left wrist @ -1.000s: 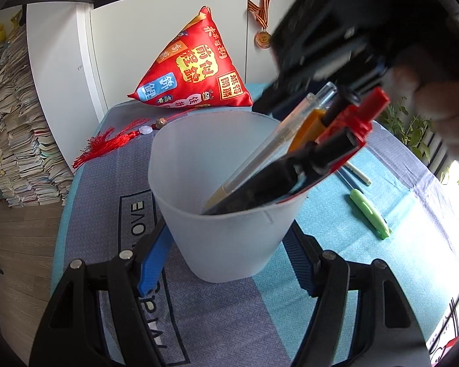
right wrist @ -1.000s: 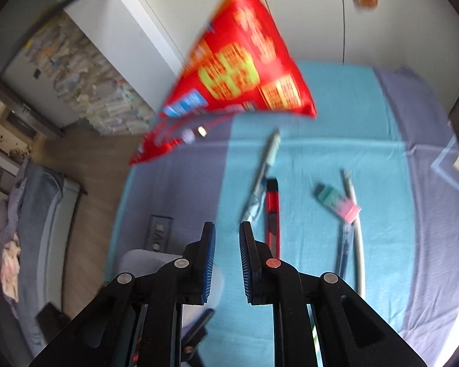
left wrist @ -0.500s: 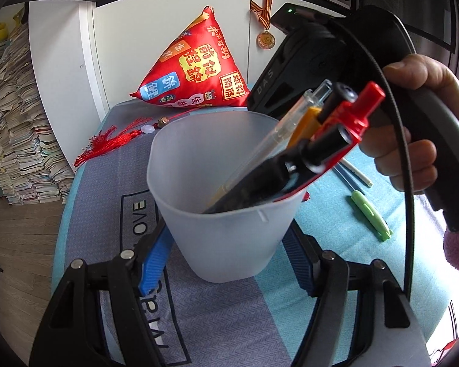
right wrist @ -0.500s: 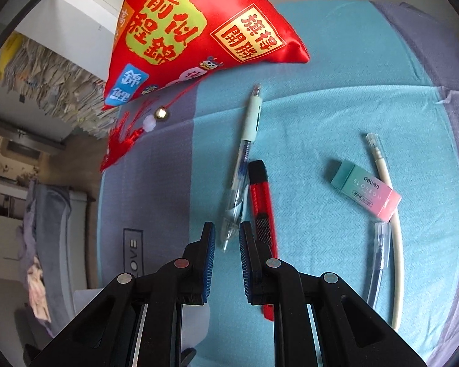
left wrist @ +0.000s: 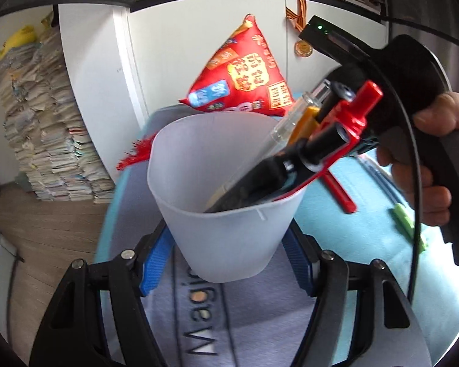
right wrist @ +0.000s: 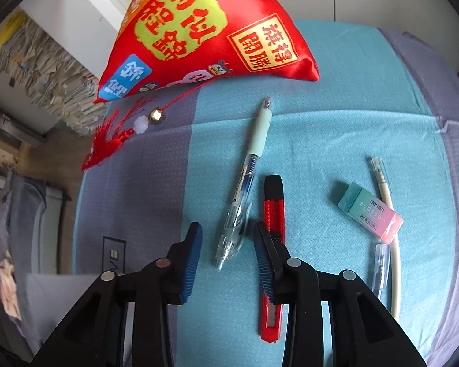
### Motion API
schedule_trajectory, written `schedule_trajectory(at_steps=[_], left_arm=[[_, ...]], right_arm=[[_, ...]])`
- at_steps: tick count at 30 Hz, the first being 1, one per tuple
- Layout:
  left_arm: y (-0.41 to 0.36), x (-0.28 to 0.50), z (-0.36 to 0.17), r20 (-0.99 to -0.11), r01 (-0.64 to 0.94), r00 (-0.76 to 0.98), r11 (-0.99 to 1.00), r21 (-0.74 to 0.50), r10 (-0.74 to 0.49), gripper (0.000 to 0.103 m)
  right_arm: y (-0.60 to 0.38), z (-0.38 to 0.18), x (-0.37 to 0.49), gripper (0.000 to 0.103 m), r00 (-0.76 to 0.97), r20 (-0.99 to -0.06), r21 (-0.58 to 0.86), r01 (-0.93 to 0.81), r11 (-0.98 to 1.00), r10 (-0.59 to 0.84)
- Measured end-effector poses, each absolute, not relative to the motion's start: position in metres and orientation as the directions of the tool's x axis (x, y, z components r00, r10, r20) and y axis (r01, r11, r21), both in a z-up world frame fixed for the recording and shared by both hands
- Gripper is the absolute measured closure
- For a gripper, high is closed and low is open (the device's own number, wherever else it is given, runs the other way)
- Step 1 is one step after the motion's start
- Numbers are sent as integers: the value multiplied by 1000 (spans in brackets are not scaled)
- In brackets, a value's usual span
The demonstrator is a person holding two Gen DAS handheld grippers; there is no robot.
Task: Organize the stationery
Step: 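Grasp the clear pen lying beside the red box cutter with the right gripper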
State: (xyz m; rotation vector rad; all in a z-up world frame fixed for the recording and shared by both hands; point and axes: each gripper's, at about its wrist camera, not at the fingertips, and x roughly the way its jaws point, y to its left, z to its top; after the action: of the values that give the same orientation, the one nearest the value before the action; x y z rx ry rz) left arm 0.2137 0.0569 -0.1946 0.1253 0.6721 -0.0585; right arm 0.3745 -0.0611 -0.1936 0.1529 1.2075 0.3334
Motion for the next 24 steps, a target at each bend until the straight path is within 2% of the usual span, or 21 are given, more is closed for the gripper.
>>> schedule_trajectory(at_steps=[1, 3, 7, 12, 19, 24], left_arm=[[59, 216, -195, -623, 82, 782, 991, 110, 4, 35], [67, 223, -196, -630, 60, 777, 992, 110, 23, 35], [86, 233, -198, -656, 48, 754, 999, -3, -38, 35], [83, 232, -199, -656, 60, 753, 998, 0, -45, 35], [78, 223, -199, -656, 119, 748, 993, -20, -103, 35], [76, 219, -198, -654, 143, 746, 989, -26, -125, 35]], right_arm=[[-59, -193, 374, 69, 322, -892, 272, -180, 945, 318], [-52, -193, 371, 82, 358, -900, 185, -200, 962, 247], [-45, -192, 363, 83, 401, -893, 116, -233, 966, 204], [-54, -190, 331, 85, 412, -887, 101, -271, 957, 210], [-75, -175, 239, 85, 462, -856, 54, -369, 928, 233], [-83, -188, 192, 85, 462, -863, 19, -379, 925, 207]])
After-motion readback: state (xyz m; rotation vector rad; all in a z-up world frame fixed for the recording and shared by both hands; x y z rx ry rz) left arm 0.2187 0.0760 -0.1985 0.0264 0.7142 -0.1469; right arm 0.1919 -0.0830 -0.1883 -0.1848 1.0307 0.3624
